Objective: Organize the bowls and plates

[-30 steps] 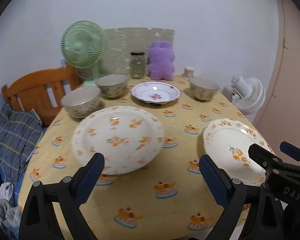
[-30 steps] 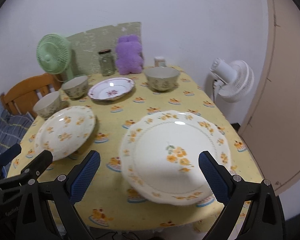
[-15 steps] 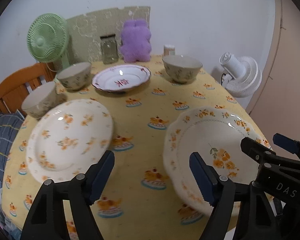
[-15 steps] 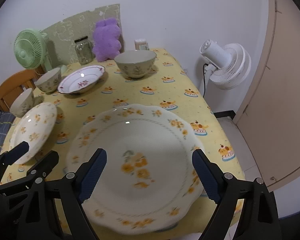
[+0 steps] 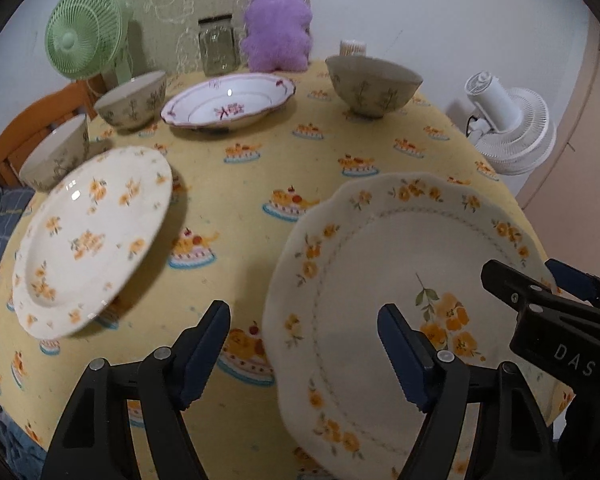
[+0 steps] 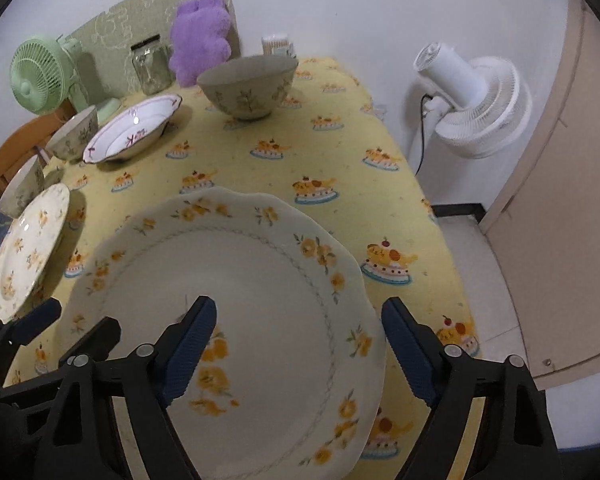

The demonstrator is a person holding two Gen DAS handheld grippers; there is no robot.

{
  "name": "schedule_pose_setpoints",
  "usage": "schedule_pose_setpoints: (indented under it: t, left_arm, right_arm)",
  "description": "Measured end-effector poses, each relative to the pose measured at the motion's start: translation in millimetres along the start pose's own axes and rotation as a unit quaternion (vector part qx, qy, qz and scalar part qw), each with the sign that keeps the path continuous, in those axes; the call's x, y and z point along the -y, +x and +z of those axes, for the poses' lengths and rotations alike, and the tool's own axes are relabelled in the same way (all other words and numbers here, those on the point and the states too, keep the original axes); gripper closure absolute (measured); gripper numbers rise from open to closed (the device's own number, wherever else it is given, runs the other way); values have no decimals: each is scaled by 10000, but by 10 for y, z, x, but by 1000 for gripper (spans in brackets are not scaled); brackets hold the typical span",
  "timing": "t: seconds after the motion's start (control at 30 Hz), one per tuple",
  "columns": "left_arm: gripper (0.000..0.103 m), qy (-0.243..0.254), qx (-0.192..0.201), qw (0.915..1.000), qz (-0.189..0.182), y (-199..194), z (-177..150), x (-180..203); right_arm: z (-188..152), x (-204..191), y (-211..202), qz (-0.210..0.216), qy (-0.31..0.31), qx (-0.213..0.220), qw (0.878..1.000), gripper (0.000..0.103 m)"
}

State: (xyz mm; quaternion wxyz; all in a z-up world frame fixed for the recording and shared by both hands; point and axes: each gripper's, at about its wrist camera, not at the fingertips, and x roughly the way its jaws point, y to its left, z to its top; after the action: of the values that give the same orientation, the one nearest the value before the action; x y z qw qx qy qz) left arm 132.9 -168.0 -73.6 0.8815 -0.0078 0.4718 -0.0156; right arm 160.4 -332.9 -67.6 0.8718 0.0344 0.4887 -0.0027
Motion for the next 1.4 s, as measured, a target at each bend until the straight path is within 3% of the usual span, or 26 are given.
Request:
schedule_pose_setpoints:
  t: [0.73,1.4]
  left_arm:
    - [39,-668,-423,9966,237,190,127,96]
    - [38,-572,-704,9958,93,468,560,-207]
  right_arm:
    - [267,-45,408,369,-514,-446,9970,25]
    - [550,-224,569,263,217,-657,9973,28]
